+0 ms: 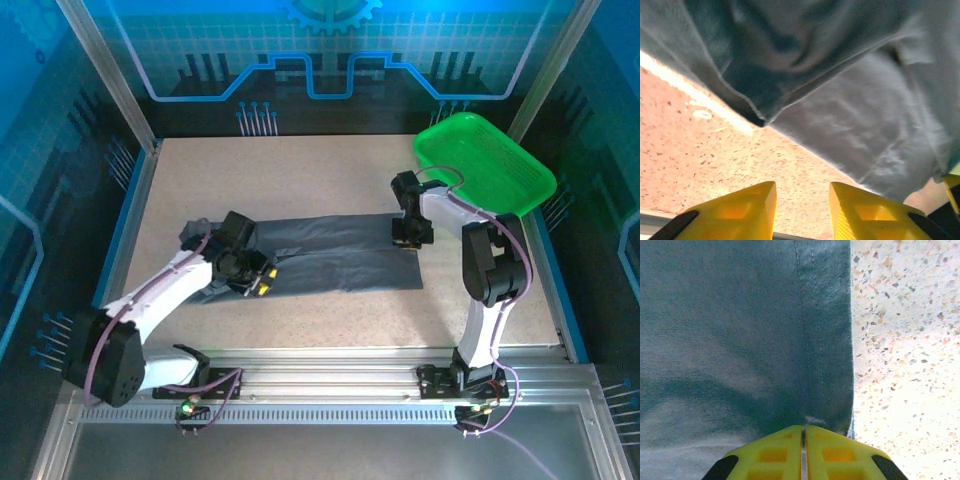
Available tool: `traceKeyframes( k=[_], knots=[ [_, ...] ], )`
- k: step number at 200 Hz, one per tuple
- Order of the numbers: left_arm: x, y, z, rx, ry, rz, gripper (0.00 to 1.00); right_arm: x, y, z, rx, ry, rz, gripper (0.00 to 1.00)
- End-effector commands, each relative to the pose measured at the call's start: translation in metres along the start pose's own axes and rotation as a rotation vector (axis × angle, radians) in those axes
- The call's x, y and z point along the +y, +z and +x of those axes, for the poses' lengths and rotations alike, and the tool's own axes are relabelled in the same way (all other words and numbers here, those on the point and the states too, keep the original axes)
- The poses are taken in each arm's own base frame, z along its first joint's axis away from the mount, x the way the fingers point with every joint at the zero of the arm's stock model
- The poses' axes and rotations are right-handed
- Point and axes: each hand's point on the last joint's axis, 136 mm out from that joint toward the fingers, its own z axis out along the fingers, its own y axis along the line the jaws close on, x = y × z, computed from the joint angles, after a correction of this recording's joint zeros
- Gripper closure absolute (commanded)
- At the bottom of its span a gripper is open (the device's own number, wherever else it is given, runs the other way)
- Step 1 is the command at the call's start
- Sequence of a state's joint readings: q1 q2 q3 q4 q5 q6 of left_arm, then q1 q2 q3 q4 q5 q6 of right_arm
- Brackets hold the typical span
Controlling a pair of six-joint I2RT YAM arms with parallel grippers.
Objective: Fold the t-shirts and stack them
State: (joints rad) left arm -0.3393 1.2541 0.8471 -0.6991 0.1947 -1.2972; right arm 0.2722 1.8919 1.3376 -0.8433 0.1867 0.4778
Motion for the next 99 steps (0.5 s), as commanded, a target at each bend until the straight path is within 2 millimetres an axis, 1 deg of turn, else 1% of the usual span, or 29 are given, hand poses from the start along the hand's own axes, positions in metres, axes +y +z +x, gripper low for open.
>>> traceKeyframes(
  k=[1,17,37,50,65,80,90,99],
  knots=[
    [0.004,-0.025,-0.035,-0.118,0.019,-0.035,0.65,0.002,-0.019,-0.005,-0.052,0.012,-0.016,0.88],
    [0.010,-0.026,-0.063,-0.159,0.028,-0.086,0.62,0.011,-0.018,-0.004,-0.032,0.016,-0.037,0.87],
    [0.026,-0.037,-0.093,-0.236,0.076,-0.220,0.51,0.023,-0.019,-0.005,-0.027,0.004,-0.049,0.84],
    [0.035,-0.041,-0.104,-0.255,0.067,-0.229,0.48,0.030,-0.020,-0.005,-0.029,-0.006,-0.059,0.84],
    [0.050,-0.044,-0.112,-0.256,-0.004,-0.225,0.42,0.035,-0.020,-0.004,-0.023,-0.015,-0.070,0.83],
    [0.064,-0.049,-0.123,-0.285,-0.069,-0.217,0.39,0.039,-0.018,-0.001,-0.019,-0.030,-0.070,0.83],
    [0.066,-0.052,-0.133,-0.318,-0.100,-0.192,0.39,0.041,-0.018,0.000,-0.018,-0.037,-0.071,0.83],
    [0.064,-0.055,-0.145,-0.348,-0.114,-0.163,0.42,0.042,-0.017,0.002,-0.016,-0.042,-0.073,0.83]
  ],
)
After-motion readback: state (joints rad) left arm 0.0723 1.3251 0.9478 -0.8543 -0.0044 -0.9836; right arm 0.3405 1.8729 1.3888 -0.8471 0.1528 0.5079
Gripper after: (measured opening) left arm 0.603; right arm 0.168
